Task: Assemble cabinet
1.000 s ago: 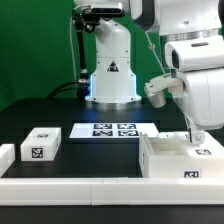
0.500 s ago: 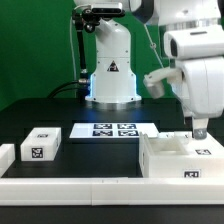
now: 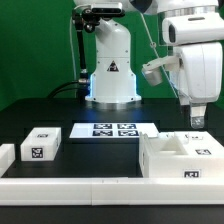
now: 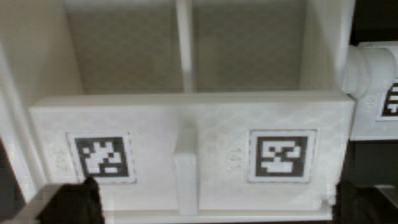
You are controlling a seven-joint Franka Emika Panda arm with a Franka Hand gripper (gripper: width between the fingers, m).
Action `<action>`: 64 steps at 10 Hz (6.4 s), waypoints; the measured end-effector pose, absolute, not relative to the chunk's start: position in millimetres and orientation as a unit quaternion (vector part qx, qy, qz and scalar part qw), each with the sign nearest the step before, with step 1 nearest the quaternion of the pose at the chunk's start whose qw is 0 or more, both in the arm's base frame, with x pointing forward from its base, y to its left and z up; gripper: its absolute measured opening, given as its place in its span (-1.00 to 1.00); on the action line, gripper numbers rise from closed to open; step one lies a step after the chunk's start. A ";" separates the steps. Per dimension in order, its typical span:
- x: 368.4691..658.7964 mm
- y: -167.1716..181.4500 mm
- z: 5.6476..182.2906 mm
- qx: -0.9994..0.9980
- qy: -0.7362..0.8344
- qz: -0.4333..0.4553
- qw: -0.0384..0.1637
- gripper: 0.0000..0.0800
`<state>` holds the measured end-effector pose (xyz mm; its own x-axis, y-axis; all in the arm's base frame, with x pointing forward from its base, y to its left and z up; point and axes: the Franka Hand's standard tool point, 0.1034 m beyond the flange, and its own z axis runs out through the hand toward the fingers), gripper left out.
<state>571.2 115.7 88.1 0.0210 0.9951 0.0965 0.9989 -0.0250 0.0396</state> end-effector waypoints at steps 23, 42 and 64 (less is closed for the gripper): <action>427.8 119.6 11.4 -0.732 -0.677 -0.059 0.048 -0.34; 436.2 79.3 48.8 -0.721 -0.691 -0.039 0.023 -0.85; 448.4 84.1 61.1 -0.713 -0.697 -0.064 0.039 -0.84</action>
Offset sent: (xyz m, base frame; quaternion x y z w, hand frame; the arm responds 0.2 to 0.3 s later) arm -0.0621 -0.0080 -0.0109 -0.0305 0.0795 -0.0543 0.9949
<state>448.4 84.1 61.1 0.0201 0.9890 0.1465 0.9991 -0.0253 0.0338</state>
